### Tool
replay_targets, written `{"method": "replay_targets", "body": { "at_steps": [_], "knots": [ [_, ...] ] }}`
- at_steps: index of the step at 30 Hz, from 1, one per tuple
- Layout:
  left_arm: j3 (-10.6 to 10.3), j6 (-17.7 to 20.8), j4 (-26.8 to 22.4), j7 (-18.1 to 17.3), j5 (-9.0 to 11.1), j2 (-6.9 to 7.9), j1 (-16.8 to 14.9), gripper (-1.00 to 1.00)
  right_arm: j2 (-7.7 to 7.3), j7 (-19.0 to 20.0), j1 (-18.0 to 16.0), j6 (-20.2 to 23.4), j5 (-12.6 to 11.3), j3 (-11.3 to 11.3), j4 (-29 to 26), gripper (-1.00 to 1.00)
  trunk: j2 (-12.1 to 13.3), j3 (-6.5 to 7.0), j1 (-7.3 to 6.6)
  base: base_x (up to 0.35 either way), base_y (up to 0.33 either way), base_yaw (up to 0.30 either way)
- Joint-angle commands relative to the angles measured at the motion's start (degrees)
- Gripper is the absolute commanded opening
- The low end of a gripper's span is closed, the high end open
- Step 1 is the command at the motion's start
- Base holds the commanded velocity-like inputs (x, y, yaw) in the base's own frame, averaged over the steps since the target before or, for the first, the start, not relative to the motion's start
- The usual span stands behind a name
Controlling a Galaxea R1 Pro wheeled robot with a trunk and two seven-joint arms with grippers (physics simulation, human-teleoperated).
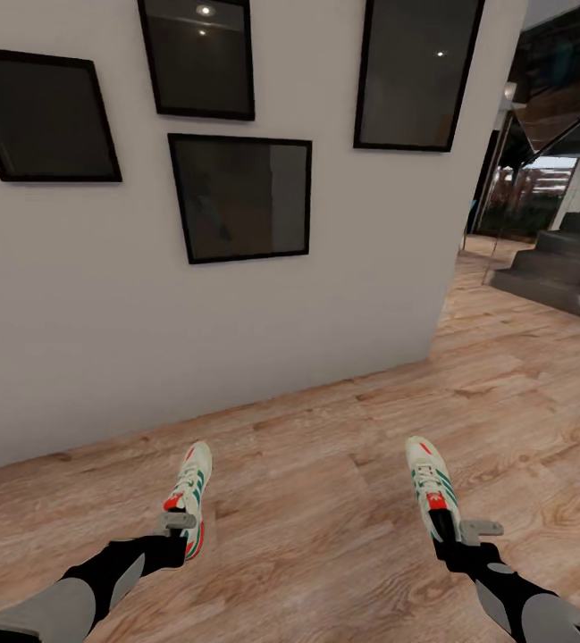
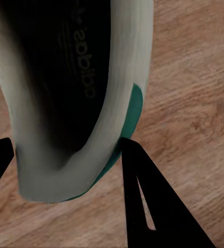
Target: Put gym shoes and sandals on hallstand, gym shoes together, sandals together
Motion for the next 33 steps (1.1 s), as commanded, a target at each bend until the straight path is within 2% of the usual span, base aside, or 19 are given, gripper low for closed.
{"method": "replay_targets", "body": {
  "at_steps": [1, 12, 15, 21, 33],
  "knots": [
    [0.0, 0.0, 0.0, -0.1, -0.1, 0.0, 0.0, -1.0, 0.0, -0.1, 0.0, 0.0, 0.0, 0.0, 0.0, -1.0, 0.0, -0.03, 0.0, 0.208, 0.0, -0.286],
    [0.0, -0.4, 0.0, 0.2, -0.1, -0.01, 0.0, -1.0, 0.09, -0.1, 0.0, 0.0, 0.0, 0.0, 0.0, -1.0, 0.0, -0.19, 0.0, 0.276, -0.111, -0.176],
    [-1.1, -0.5, 0.1, 0.1, -0.1, -0.33, 0.0, -1.0, 0.27, -0.1, 0.0, 0.0, 0.0, 0.0, 0.0, -1.0, 0.0, -0.19, 0.0, 0.161, -0.302, -0.281],
    [-2.4, -0.5, 0.2, 0.1, -0.1, -0.48, 0.0, -1.0, 0.28, -0.1, 0.0, 0.0, 0.0, 0.0, 0.0, -1.0, 0.0, -0.19, 0.0, 0.064, -0.214, -0.293],
    [-3.0, -0.4, 0.0, 0.1, -0.1, -0.55, 0.0, -1.0, 0.28, -0.1, 0.0, 0.0, -0.1, 0.0, 0.0, -1.0, 0.0, -0.19, 0.0, 0.006, -0.024, -0.299]
  ]
}}
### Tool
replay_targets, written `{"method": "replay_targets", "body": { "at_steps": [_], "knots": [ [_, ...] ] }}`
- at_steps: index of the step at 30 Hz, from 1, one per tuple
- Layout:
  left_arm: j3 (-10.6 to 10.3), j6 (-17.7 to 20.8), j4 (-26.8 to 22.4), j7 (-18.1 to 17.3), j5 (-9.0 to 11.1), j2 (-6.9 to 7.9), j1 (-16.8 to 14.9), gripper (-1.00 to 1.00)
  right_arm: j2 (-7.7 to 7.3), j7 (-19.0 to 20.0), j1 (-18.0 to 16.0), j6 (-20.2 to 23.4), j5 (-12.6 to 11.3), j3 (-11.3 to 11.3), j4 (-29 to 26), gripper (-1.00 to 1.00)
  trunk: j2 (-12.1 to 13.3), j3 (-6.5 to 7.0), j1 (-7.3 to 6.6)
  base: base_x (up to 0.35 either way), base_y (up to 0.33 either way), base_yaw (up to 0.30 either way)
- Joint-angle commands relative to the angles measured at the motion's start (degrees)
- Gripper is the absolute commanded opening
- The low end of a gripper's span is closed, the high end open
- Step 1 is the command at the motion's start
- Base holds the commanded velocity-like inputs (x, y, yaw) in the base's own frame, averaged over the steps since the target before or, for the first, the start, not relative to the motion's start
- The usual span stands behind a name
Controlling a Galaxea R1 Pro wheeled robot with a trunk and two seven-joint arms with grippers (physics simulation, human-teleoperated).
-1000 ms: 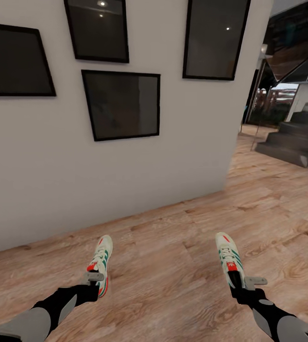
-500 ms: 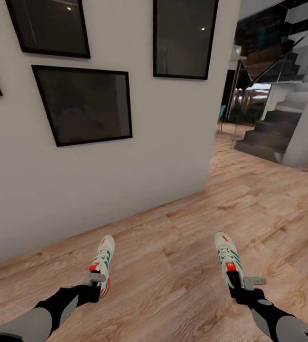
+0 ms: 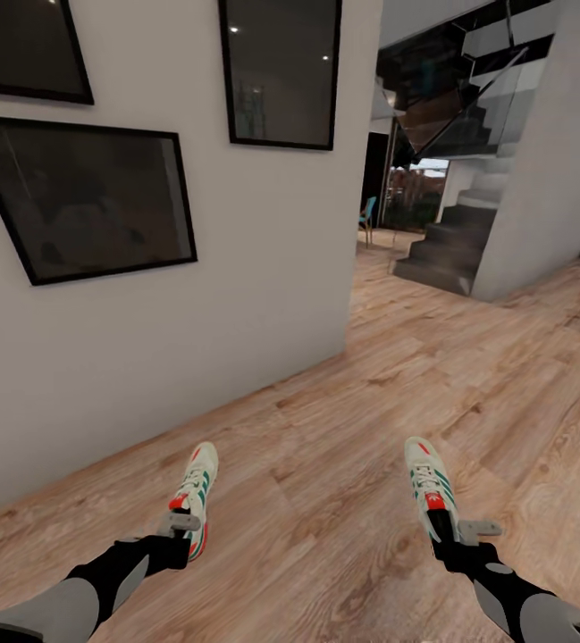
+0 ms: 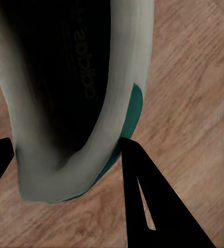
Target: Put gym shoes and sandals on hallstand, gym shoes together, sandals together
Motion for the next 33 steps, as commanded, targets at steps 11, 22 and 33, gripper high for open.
{"method": "replay_targets", "body": {
  "at_steps": [11, 22, 33],
  "knots": [
    [0.2, 7.9, -10.4, 6.0, -0.3, -7.66, 0.0, -1.0, 0.0, -0.2, 0.0, 0.1, -0.1, -0.1, -0.1, -1.0, 0.0, 0.0, 0.0, 0.0, 0.0, -0.3],
    [0.4, 6.3, -10.0, 8.7, -0.1, -8.42, 0.0, -1.0, 0.0, -0.2, 0.0, 0.1, -0.1, -0.1, -0.1, -1.0, 0.0, 0.0, 0.0, 0.0, 0.0, -0.3],
    [0.4, 6.1, -10.0, 8.8, -0.1, -8.38, 0.0, -1.0, 0.02, -0.2, 0.0, 0.1, -0.1, -0.1, -0.1, -1.0, 0.0, 0.0, 0.0, 0.085, 0.0, -0.288]
  ]
}}
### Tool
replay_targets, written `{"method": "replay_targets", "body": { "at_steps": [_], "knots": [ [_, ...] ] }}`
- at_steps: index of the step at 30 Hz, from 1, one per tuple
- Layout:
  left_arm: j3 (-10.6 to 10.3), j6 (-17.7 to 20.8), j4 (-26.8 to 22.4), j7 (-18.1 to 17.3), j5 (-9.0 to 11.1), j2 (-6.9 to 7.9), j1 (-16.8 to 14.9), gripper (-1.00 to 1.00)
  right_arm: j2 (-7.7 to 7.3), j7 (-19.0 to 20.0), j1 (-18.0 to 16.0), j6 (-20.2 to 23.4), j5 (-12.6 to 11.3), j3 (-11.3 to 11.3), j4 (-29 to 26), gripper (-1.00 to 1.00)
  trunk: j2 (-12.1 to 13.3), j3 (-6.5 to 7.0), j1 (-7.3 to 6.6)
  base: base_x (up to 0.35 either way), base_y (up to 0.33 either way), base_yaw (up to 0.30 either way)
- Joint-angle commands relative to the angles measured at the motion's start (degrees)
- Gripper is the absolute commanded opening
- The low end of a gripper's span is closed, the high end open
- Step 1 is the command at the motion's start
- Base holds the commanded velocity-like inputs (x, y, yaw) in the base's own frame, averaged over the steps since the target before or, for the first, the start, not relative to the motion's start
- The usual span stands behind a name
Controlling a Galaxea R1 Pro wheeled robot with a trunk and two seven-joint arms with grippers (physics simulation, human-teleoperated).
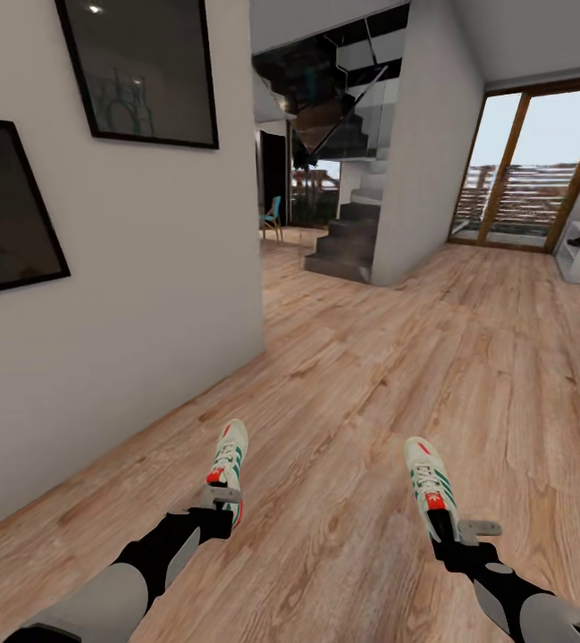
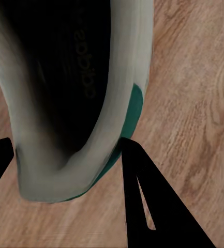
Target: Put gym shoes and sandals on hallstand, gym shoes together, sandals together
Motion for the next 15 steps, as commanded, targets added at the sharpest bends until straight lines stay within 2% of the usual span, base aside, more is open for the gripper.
{"method": "replay_targets", "body": {
  "at_steps": [1, 10, 12, 13, 14, 15],
  "knots": [
    [0.0, 0.0, 0.0, -0.1, -0.2, -0.01, 0.0, -1.0, 0.01, -0.1, 0.0, 0.0, 0.0, 0.0, 0.0, -1.0, 0.0, 0.0, 0.0, 0.287, 0.0, -0.173],
    [0.0, 0.0, 0.1, -0.1, -0.2, 0.03, 0.0, -1.0, 0.05, 0.3, 0.0, 0.1, 0.0, 0.0, 0.1, -1.0, 0.0, 0.0, 0.0, 0.327, 0.0, -0.059],
    [0.0, 0.0, 0.1, -0.1, -0.2, 0.01, 0.0, -1.0, 0.06, 2.1, 0.0, 0.6, -0.1, 0.0, 0.0, -1.0, 0.0, 0.0, 0.0, 0.343, 0.0, -0.011],
    [0.0, 0.0, 0.1, -0.1, -0.1, 0.0, 0.0, -1.0, 1.98, 9.8, -0.1, 5.8, -0.1, 0.0, -0.6, -1.0, 0.0, 0.0, 0.0, 0.346, 0.0, -0.003],
    [0.0, 0.0, 0.1, -0.1, -0.1, -0.01, 0.0, -1.0, 2.7, 10.9, -0.1, 6.8, -0.1, 0.0, -0.8, -1.0, 0.0, 0.0, 0.0, 0.346, 0.0, -0.002],
    [0.0, 0.0, 0.1, -0.1, -0.1, 0.0, 0.0, -1.0, 4.26, 12.1, -0.1, 8.3, 0.0, 0.1, -1.5, -1.0, 0.0, 0.0, 0.0, 0.346, 0.0, -0.002]
  ]
}}
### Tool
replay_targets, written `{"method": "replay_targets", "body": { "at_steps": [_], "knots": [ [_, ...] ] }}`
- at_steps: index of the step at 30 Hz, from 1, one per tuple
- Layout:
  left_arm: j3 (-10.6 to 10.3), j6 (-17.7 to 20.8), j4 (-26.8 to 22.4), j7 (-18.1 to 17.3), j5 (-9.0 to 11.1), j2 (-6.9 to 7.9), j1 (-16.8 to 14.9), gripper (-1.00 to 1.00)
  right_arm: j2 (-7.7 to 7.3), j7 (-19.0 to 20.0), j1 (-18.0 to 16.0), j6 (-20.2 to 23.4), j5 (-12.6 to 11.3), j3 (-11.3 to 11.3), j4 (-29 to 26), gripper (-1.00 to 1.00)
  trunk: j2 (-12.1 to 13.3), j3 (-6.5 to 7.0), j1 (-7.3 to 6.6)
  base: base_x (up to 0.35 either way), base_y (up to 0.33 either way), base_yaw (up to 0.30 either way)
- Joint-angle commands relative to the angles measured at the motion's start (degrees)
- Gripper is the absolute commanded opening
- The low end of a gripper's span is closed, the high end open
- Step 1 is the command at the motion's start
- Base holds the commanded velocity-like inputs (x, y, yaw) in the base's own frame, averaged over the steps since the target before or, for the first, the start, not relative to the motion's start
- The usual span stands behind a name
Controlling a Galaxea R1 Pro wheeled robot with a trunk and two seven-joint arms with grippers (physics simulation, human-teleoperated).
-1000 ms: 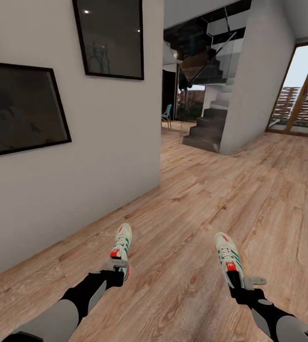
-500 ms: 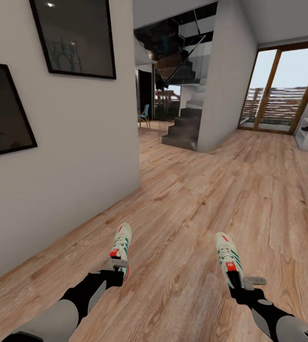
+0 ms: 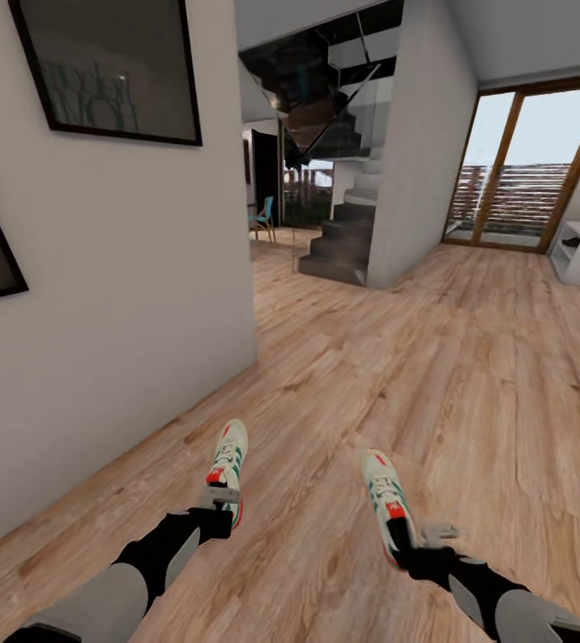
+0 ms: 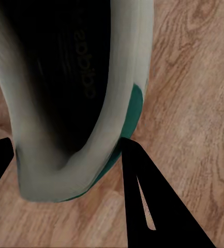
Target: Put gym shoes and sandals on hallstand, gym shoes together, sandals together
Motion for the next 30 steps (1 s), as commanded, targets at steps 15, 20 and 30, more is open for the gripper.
{"method": "replay_targets", "body": {
  "at_steps": [15, 20, 30],
  "knots": [
    [0.0, 0.0, 0.1, -0.1, -0.2, -0.03, 0.0, -1.0, 3.47, 1.2, 0.0, -0.5, 0.2, -0.4, -1.3, -1.0, 0.0, 0.0, 0.01, 0.341, -0.053, 0.0],
    [-0.1, 0.0, 0.4, -0.2, -0.2, -0.03, 0.0, -1.0, 3.24, 1.0, 0.0, -2.4, 0.1, -0.5, -1.3, -1.0, 0.0, 0.0, 0.01, 0.326, -0.145, -0.052],
    [-0.2, 0.0, 1.3, -3.0, -0.3, -0.13, 0.0, -1.0, 3.18, -3.2, 0.0, -2.7, 0.0, -0.5, -1.3, -1.0, 0.0, 0.0, 0.01, 0.325, -0.149, -0.243]
  ]
}}
